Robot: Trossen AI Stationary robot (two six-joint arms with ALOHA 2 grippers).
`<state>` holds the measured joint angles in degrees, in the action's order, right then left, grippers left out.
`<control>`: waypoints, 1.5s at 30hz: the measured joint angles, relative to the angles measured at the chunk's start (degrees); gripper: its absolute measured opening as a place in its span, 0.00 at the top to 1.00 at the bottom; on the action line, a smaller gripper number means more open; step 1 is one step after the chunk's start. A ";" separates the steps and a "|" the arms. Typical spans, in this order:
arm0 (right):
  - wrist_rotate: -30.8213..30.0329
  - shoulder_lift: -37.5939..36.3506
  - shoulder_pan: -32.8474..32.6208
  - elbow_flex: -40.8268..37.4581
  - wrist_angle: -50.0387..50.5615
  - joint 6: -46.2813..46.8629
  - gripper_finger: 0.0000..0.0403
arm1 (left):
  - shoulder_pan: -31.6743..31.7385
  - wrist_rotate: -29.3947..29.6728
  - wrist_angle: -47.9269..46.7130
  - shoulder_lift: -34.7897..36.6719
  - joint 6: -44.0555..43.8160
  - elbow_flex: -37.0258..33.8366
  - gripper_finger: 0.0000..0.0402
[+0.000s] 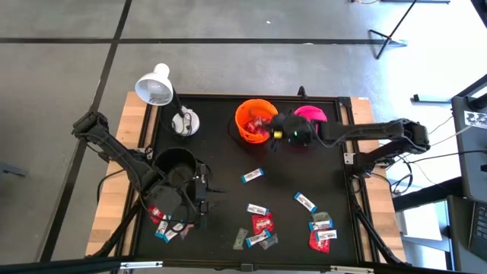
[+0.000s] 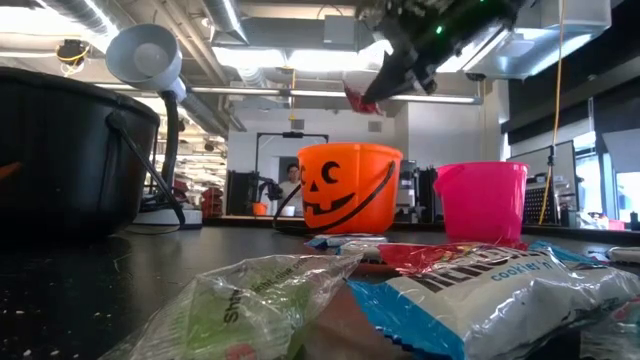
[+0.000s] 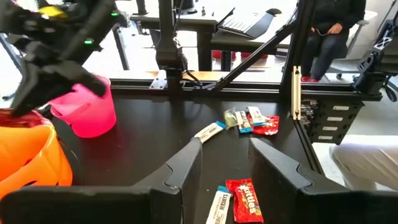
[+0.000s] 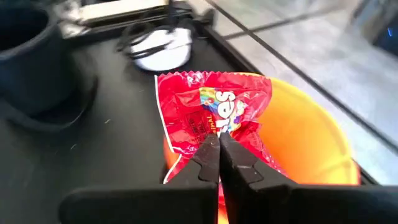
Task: Sort candy
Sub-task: Put the red candy into the orange bucket, then put the orange candy into the pink bucket
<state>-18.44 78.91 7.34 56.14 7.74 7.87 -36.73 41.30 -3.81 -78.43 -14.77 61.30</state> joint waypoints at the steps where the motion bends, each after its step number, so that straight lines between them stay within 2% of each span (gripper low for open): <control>1: 0.79 0.00 1.31 0.00 -0.03 1.18 0.99 | 0.00 0.00 -0.02 0.00 -0.01 0.00 0.70; 4: 3.95 0.00 4.12 0.00 -0.30 3.76 0.97 | 0.00 -0.02 -0.25 0.00 -0.01 0.00 0.70; 8: 4.34 0.00 5.45 0.00 -0.19 3.81 0.92 | 0.00 0.00 -0.58 0.00 -0.01 0.00 0.70; 14: 4.09 0.00 5.44 0.00 -0.32 3.68 0.77 | 0.00 -0.01 -0.60 -1.20 0.18 -0.02 0.70; 18: 9.87 0.00 3.30 0.00 -0.34 3.82 0.70 | 0.07 -0.02 -0.48 -3.01 0.23 -0.02 0.70; 20: 13.97 0.00 0.99 0.00 0.31 3.81 0.69 | 0.07 -0.04 -0.45 -4.02 0.12 -0.02 0.70; 22: 15.05 0.00 -2.15 0.02 2.00 3.79 0.69 | 0.07 -0.28 -0.44 -4.83 -0.07 -0.02 0.70; 31: 8.19 0.00 -17.85 0.02 9.07 3.66 0.75 | -0.09 -2.04 -0.92 -6.49 -3.81 -0.04 0.70; 37: 3.32 0.00 -27.44 0.02 9.34 3.92 0.75 | -1.28 -9.99 -1.79 -6.49 -5.34 -0.04 0.70; 42: -2.53 0.00 -32.43 0.02 10.53 3.87 0.75 | -2.60 -19.10 -6.72 -6.49 -11.87 0.14 0.70; 45: -4.58 0.00 -33.64 0.02 10.92 3.86 0.75 | -3.11 -20.20 -12.48 -6.49 -17.18 1.14 0.70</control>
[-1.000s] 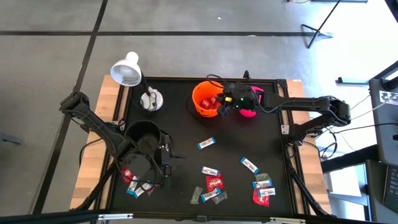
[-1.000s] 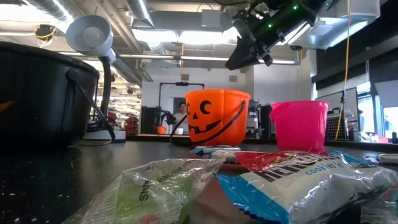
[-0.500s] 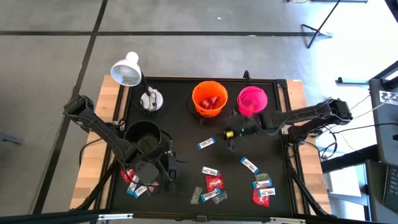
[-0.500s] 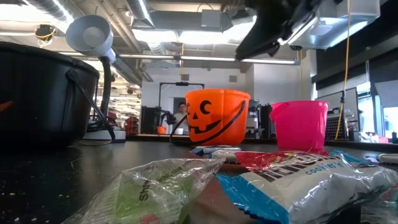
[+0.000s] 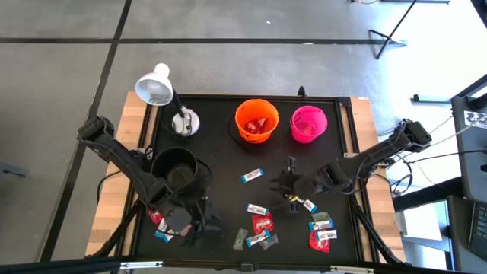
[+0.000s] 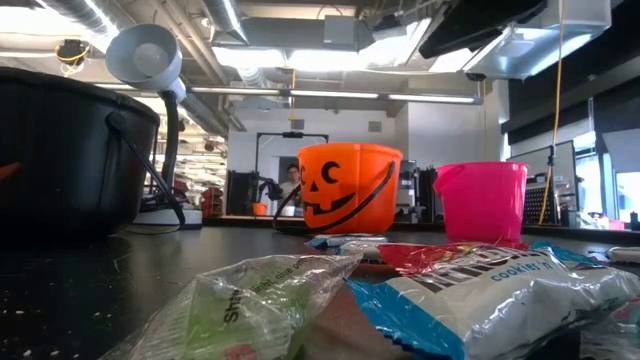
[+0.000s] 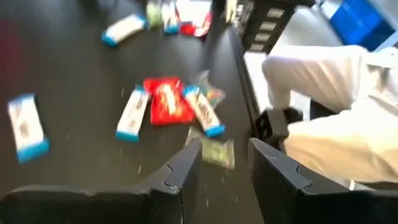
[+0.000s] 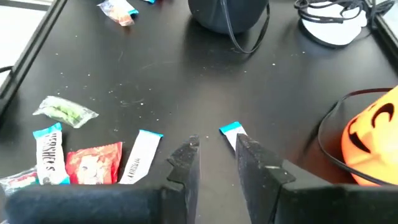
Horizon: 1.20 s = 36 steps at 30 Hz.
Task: Sort candy
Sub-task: Put the orange candy into the pink bucket
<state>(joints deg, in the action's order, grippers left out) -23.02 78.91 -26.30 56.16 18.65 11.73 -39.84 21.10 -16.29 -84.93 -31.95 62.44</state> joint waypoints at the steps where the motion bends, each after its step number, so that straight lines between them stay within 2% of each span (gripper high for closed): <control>1: -0.43 0.00 -0.12 0.00 -0.02 0.00 0.75 | -0.20 -0.02 -2.19 0.00 -1.49 0.41 0.70; 4: -0.55 0.00 0.01 0.00 0.00 0.00 0.75 | -1.04 0.00 -6.33 0.00 -4.95 1.61 0.70; 7: -0.59 0.00 0.05 0.00 0.00 0.00 0.75 | -1.51 0.85 -6.15 -0.68 -7.22 2.19 0.70; 13: -0.54 0.00 0.06 0.02 0.04 0.12 0.75 | -2.73 -4.08 -8.06 -7.97 -8.69 6.08 0.70; 16: 0.71 0.00 0.01 0.02 0.66 0.54 0.75 | -4.41 -4.26 -14.92 -10.51 -11.94 10.47 0.70; 21: 1.59 0.00 -0.01 0.02 1.47 0.70 0.75 | -7.44 -0.82 -27.26 -12.60 -20.95 15.85 0.70; 29: 1.61 0.00 0.01 0.02 1.38 2.49 0.75 | -11.83 -3.64 -31.44 -12.83 -36.13 11.19 0.70; 36: 2.20 0.00 0.01 0.02 1.31 2.58 0.75 | -14.92 -3.55 -31.32 -12.85 -42.59 6.44 0.70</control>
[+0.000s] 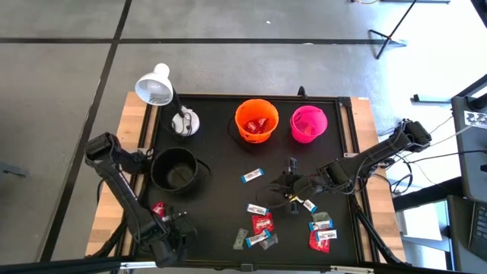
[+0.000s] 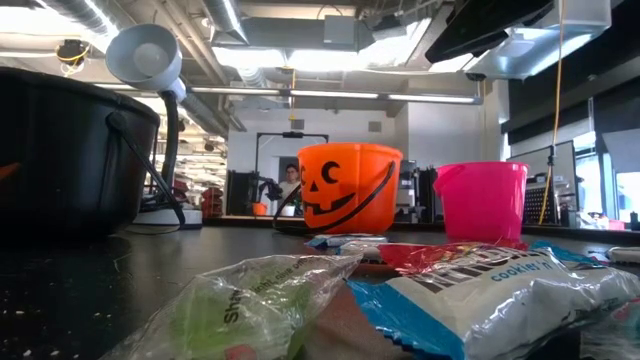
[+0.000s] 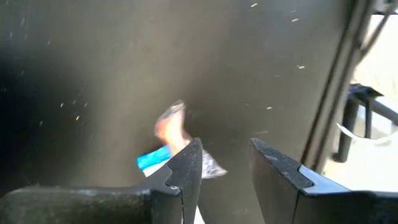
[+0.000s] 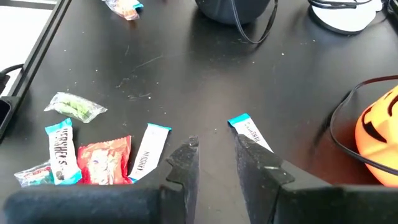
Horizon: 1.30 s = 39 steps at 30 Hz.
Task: Sort candy
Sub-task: Put the orange candy into the pink bucket
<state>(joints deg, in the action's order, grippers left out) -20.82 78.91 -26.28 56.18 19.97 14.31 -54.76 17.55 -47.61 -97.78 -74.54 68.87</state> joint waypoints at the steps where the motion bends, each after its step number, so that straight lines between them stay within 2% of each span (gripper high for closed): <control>1: 0.00 0.00 0.00 0.00 0.00 0.00 0.75 | -0.24 0.09 0.11 0.00 -0.95 -0.56 0.70; 8: 0.48 0.00 -0.01 0.00 -0.04 -0.01 0.75 | -0.53 -3.59 1.85 0.01 -6.21 -5.38 0.69; 18: 0.48 0.00 0.00 0.00 -0.07 -0.02 0.75 | -0.38 -1.76 2.01 -0.44 -6.36 -5.83 0.49; 22: 0.48 0.00 0.00 0.00 -0.11 -0.02 0.75 | 0.14 -1.80 1.98 -2.80 -6.36 -5.83 0.45; 32: 0.50 0.00 0.00 0.00 -0.09 -0.02 0.75 | 0.89 -2.08 2.06 -7.61 -6.34 -5.83 0.45; 36: 0.50 0.00 0.00 0.00 -0.07 -0.02 0.75 | 0.88 -2.09 2.42 -7.63 -6.26 -5.83 0.50; 39: 0.50 0.00 0.00 0.00 -0.07 -0.02 0.75 | 0.89 -2.10 2.46 -7.63 -5.12 -5.83 0.58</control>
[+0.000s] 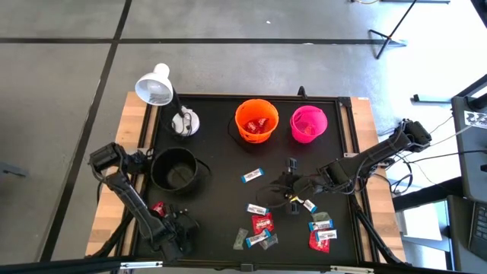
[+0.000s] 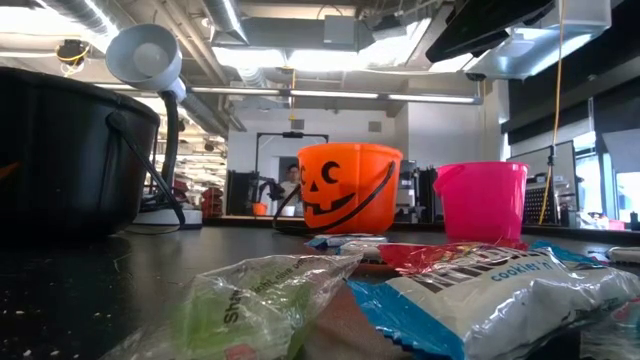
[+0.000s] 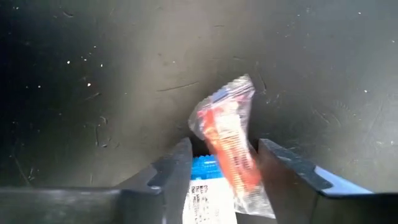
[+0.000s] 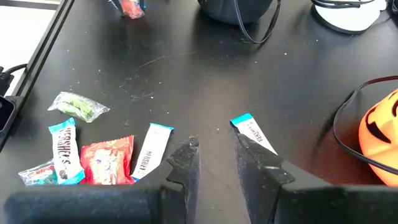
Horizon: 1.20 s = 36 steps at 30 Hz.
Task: Sort candy
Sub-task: Put the orange candy into the pink bucket
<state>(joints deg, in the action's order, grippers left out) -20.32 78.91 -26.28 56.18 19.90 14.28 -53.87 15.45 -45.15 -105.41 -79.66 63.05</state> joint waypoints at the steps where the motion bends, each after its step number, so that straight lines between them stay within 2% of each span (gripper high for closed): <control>1: 0.00 0.00 0.00 0.00 0.00 0.00 0.75 | 0.00 -0.01 0.10 0.00 0.47 0.00 0.61; 11: -0.02 0.00 0.02 0.00 -0.02 -0.02 0.75 | 0.70 0.03 0.22 0.48 2.35 0.54 0.95; 13: -0.02 0.00 0.02 0.00 -0.02 -0.02 0.75 | 1.18 0.07 0.18 0.78 3.52 0.86 0.98; 17: -0.02 0.00 0.07 0.00 -0.01 -0.02 0.75 | 2.26 2.58 0.10 1.25 6.11 2.62 0.98; 25: 0.29 0.01 0.04 0.00 -2.71 0.68 0.75 | 4.63 15.19 0.20 1.33 17.98 10.84 0.99; 36: 4.95 5.12 0.04 0.00 -23.49 -2.81 0.75 | 10.07 42.12 0.39 1.44 40.84 23.01 0.99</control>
<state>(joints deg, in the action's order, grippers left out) -15.36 84.03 -26.24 56.18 -3.59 11.48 -43.80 57.57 -44.75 -103.96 -38.83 86.06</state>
